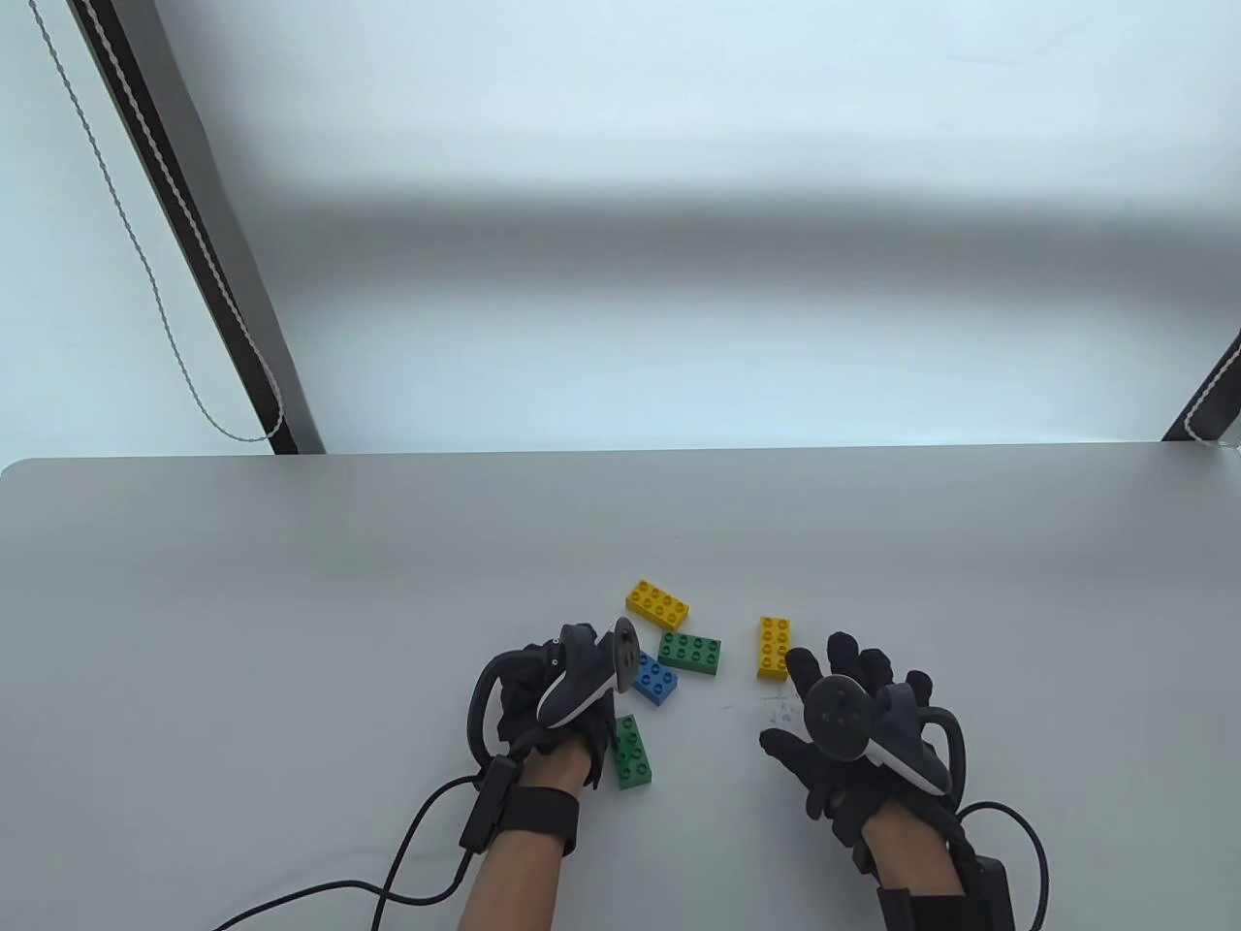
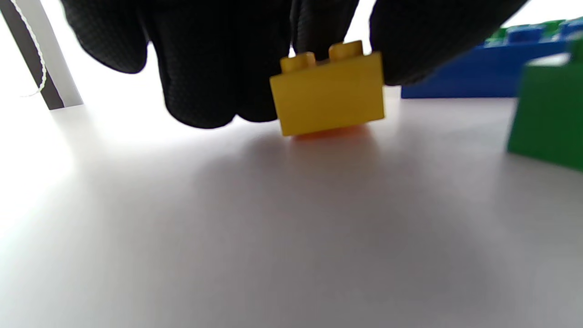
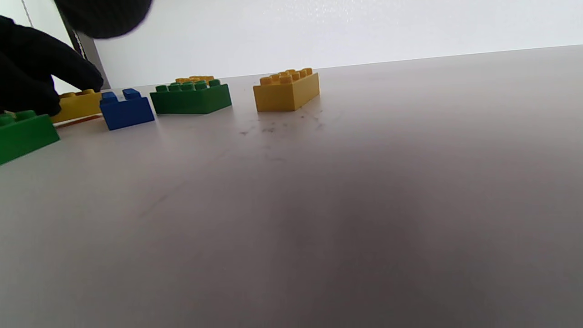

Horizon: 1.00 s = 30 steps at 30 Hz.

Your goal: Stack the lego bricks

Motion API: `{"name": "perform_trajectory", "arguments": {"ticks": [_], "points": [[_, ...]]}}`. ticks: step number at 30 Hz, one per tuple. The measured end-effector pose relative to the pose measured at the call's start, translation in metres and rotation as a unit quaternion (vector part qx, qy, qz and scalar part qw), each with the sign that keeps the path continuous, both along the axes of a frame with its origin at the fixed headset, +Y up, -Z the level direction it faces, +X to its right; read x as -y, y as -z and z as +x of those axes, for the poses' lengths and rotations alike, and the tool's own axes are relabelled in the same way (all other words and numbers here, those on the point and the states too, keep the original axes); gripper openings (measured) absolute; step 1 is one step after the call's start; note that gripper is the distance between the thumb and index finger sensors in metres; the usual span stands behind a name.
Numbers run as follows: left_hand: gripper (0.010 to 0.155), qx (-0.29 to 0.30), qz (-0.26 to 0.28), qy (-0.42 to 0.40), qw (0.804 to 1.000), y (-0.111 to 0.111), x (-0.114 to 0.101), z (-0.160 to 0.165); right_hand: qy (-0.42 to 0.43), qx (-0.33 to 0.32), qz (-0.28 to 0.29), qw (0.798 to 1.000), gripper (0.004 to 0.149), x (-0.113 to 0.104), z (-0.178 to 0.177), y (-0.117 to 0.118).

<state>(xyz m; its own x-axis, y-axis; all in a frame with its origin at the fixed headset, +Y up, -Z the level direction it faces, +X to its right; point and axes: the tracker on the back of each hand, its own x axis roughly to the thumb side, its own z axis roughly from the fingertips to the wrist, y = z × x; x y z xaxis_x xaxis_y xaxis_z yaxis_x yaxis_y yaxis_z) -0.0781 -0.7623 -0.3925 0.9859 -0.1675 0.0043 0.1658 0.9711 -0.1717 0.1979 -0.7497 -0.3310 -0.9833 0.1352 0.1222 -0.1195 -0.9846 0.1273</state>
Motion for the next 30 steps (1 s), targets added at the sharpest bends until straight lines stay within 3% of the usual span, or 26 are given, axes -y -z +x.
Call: {"name": "perform_trajectory", "arguments": {"ticks": [17,30], "points": [[0.066,0.063,0.057,-0.052,0.995,-0.052,-0.034,-0.036,-0.018,-0.005,-0.007,1.000,0.087,0.002,-0.005,-0.002],[0.065,0.141,0.053,-0.091,0.984,-0.096,-0.034,-0.041,-0.032,-0.008,-0.016,0.999,0.088,0.004,-0.011,-0.005]]}}
